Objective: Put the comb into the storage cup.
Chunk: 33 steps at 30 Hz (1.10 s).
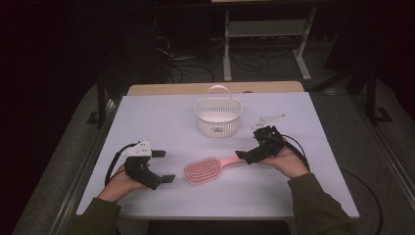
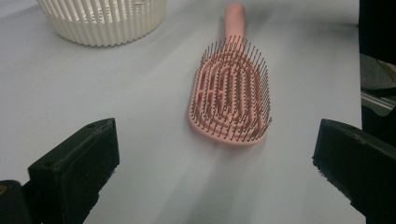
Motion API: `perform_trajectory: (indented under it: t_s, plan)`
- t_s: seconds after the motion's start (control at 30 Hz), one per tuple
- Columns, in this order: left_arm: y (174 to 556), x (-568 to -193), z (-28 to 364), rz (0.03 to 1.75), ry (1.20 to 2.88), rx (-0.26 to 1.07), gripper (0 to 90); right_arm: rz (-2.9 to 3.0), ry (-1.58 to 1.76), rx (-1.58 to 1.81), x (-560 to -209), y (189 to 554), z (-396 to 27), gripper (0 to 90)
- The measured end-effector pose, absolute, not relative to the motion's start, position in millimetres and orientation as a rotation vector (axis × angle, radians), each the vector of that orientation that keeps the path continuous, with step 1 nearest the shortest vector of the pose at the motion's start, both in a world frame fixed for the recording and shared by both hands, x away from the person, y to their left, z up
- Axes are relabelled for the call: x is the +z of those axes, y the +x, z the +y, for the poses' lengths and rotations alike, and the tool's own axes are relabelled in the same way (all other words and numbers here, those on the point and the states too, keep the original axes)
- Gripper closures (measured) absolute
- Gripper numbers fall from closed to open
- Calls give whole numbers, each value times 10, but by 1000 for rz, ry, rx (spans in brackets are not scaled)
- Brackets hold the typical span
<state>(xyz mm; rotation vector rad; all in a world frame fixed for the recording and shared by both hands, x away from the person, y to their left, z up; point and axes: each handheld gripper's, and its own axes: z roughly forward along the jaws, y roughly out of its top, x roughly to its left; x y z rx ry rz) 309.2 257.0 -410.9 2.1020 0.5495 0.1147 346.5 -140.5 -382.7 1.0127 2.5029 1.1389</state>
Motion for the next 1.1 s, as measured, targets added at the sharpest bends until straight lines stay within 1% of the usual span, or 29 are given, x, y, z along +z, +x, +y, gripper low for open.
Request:
perform_trajectory:
  t_s: [0.37,0.4,0.5,0.6,0.73,0.77,0.9,0.93,0.97,1.0,1.03,1.07,1.1]
  plan:
    - [3092,-4109,2573,552,2101,117,2,2520,1002,1125,-3848,3544,-1334,0]
    - [3091,-4110,2572,553,2102,117,2,2523,997,1124,-3846,3566,-1313,20]
    - [3092,-4111,2572,553,2103,117,2,2525,1000,1122,-3844,3580,-1296,32]
    - [3092,-4113,2569,553,2104,116,2,2544,991,1103,-3844,3614,-1257,73]
    - [3091,-4112,2568,552,2107,117,2,2553,990,1096,-3851,3636,-1225,101]
    - [3091,-4111,2571,550,2104,117,2,2558,994,1089,-3854,3648,-1211,133]
    - [3091,-4108,2572,549,2102,116,2,2567,1002,1070,-3862,3670,-1196,158]
    - [3089,-4108,2569,550,2101,115,2,2575,1022,1058,-3867,3689,-1191,184]
    - [3089,-4108,2569,550,2101,115,2,2575,1022,1058,-3867,3689,-1191,184]
    - [3089,-4108,2569,550,2102,115,2,2584,1041,1055,-3871,3708,-1189,218]
    - [3089,-4108,2569,549,2102,115,2,2584,1041,1055,-3871,3708,-1189,218]
    - [3089,-4107,2569,549,2103,115,2,2588,1041,1048,-3874,3719,-1188,249]
    - [3089,-4108,2570,549,2100,115,2,2588,1041,1048,-3874,3719,-1188,249]
